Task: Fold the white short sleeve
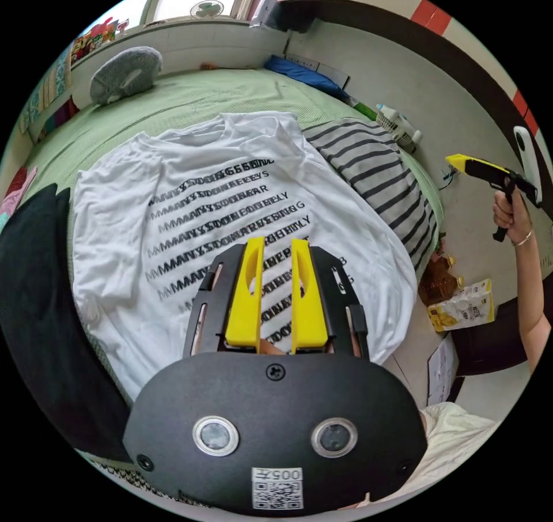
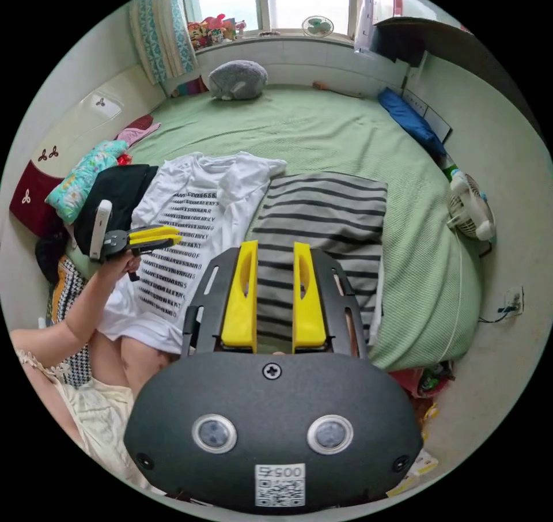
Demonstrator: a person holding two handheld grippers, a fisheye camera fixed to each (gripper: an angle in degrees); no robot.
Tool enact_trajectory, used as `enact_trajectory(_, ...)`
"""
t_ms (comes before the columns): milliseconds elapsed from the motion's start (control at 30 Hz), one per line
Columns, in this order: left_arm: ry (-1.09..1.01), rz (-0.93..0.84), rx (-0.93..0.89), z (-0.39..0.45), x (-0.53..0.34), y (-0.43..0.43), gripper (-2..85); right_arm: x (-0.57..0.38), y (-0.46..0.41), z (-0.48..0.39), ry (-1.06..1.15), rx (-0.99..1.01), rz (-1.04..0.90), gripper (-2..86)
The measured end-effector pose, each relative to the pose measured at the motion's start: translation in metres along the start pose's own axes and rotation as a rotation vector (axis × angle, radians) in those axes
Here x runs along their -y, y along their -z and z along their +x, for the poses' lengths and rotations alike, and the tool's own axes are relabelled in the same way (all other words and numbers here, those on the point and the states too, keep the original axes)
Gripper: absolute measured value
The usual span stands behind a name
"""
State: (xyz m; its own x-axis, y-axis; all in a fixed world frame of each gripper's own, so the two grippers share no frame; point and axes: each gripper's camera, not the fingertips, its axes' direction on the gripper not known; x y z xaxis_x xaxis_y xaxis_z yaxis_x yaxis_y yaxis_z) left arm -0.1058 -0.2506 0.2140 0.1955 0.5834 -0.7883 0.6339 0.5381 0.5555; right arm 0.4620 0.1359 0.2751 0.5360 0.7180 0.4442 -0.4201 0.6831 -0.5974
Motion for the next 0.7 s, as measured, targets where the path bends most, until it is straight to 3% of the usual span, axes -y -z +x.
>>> enact_trajectory(367,-0.042,0.078,0.074,0.102,-0.024,0.112,8.2,-0.077,0.108,-0.008,0.115,-0.129,0.002,9.0)
enact_trajectory(700,-0.026,0.133,0.098,0.149,-0.049,0.139,10.3,-0.116,0.149,-0.002,-0.014,-0.139,0.104,8.9)
